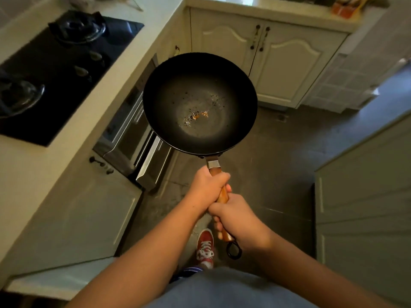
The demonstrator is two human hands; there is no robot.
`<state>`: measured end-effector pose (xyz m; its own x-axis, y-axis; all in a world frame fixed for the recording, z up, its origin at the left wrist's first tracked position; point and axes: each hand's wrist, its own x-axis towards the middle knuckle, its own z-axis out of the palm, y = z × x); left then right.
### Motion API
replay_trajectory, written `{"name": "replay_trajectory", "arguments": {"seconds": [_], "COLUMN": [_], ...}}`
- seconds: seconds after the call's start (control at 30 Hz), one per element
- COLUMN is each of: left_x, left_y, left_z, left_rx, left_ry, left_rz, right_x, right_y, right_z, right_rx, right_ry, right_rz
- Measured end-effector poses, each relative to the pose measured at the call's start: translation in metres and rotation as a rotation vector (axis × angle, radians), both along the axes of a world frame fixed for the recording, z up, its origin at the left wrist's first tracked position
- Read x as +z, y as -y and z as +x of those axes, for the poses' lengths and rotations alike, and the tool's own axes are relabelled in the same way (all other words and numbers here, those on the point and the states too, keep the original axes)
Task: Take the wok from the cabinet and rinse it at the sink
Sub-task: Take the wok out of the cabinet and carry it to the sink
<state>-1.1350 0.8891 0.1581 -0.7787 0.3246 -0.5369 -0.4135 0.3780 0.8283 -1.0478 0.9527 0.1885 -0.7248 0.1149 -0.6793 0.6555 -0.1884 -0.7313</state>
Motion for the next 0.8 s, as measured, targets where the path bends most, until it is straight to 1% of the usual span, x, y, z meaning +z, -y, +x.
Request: {"name": "replay_trajectory", "arguments": {"seconds": [0.13,0.23,0.33,0.43,0.6,0.8], "left_x": [0.004,0.01,0.013,0.011,0.009,0.022], "left_y": [-0.042,-0.075,-0.111,-0.151,-0.222,-0.291], "left_z": [-0.047,-0.078,-0.107,-0.139,-0.197,-0.268], "left_rx": [-0.034,-0.077,-0.095,-0.089,-0.072,-0.062], "left_ry": [0.028,0.051,0.063,0.03,0.004,-0.025], "left_rz": [0.02,0.02,0.0,-0.027,-0.04,-0.051], "right_x": [0.005,0.006,0.007,0.004,-0.002,0.007], "right_y": [-0.038,-0.069,-0.104,-0.142,-0.214,-0.286], "right_z": [-0.043,-0.07,-0.097,-0.13,-0.19,-0.266], "right_rx": [-0.039,-0.066,-0.081,-0.082,-0.073,-0.048], "right_ry": [0.034,-0.001,0.007,0.013,0.012,0.009], "right_rz": [0.011,0.014,-0.014,-0.035,0.002,0.05]}}
